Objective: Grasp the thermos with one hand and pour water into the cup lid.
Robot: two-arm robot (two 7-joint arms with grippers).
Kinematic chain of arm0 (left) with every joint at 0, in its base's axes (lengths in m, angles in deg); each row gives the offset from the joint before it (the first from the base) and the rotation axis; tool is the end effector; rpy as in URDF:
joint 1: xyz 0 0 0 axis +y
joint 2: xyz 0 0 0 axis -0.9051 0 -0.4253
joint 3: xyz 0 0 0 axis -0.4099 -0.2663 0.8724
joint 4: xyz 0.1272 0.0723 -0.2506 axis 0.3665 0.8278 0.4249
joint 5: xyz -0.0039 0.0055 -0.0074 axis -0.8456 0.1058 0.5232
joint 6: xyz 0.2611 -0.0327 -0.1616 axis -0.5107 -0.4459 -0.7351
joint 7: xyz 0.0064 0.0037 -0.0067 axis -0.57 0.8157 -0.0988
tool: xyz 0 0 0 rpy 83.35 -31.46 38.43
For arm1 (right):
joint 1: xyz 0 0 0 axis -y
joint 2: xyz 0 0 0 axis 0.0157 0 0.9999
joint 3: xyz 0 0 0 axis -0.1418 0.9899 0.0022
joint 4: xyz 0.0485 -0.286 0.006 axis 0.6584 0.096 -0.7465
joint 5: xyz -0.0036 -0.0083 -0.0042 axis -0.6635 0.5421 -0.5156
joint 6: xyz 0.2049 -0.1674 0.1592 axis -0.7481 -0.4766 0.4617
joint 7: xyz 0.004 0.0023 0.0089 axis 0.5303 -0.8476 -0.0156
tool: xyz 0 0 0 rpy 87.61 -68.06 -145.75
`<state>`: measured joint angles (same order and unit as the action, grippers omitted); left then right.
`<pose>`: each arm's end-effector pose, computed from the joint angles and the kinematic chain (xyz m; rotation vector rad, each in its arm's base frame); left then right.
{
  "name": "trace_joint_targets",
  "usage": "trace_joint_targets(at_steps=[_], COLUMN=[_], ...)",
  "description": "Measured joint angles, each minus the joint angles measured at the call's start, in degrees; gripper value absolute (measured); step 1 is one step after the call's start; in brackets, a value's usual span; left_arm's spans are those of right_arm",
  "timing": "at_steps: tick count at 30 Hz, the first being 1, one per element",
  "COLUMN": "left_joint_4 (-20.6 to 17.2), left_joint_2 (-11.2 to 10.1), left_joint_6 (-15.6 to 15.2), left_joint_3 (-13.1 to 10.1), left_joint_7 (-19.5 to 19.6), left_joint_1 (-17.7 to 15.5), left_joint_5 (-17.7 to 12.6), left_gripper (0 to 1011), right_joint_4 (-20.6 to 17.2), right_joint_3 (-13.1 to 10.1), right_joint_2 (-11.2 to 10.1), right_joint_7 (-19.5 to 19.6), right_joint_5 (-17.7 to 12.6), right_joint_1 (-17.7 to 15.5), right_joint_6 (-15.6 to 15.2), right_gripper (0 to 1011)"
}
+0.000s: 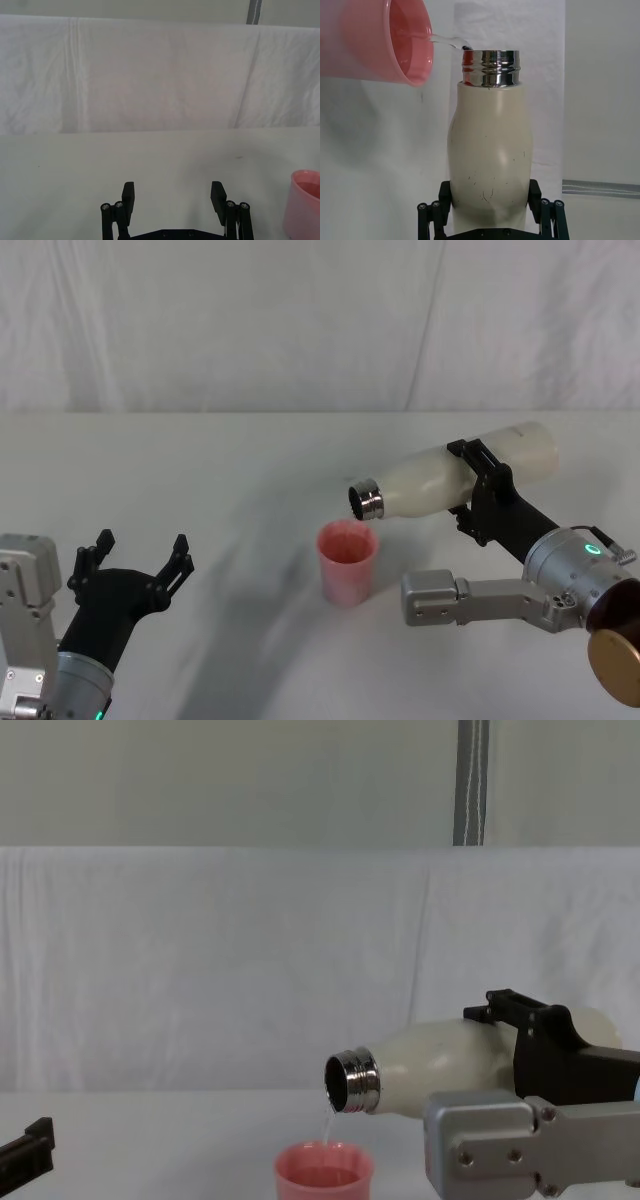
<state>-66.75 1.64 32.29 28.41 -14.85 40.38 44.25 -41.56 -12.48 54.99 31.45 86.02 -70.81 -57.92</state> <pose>0.2529 0.0375 -0.2853 -0.0380 0.0142 1.4460 0.3632 0.0381 -0.2382 -0.9155 -1.3394 -0.7638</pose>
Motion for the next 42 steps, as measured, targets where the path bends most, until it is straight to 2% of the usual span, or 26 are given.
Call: trace_joint_targets(at_steps=[42], left_joint_4=[0.00], left_joint_2=[0.00], left_joint_6=[0.00], left_joint_3=[0.00], left_joint_7=[0.00], left_joint_1=[0.00], left_joint_5=[0.00], left_gripper=[1001], right_joint_4=[-0.20], right_joint_3=[-0.21], right_joint_2=[-0.39], right_joint_7=[-0.33], right_joint_5=[-0.40], right_joint_1=[0.46], right_joint_6=[0.11], right_gripper=[947])
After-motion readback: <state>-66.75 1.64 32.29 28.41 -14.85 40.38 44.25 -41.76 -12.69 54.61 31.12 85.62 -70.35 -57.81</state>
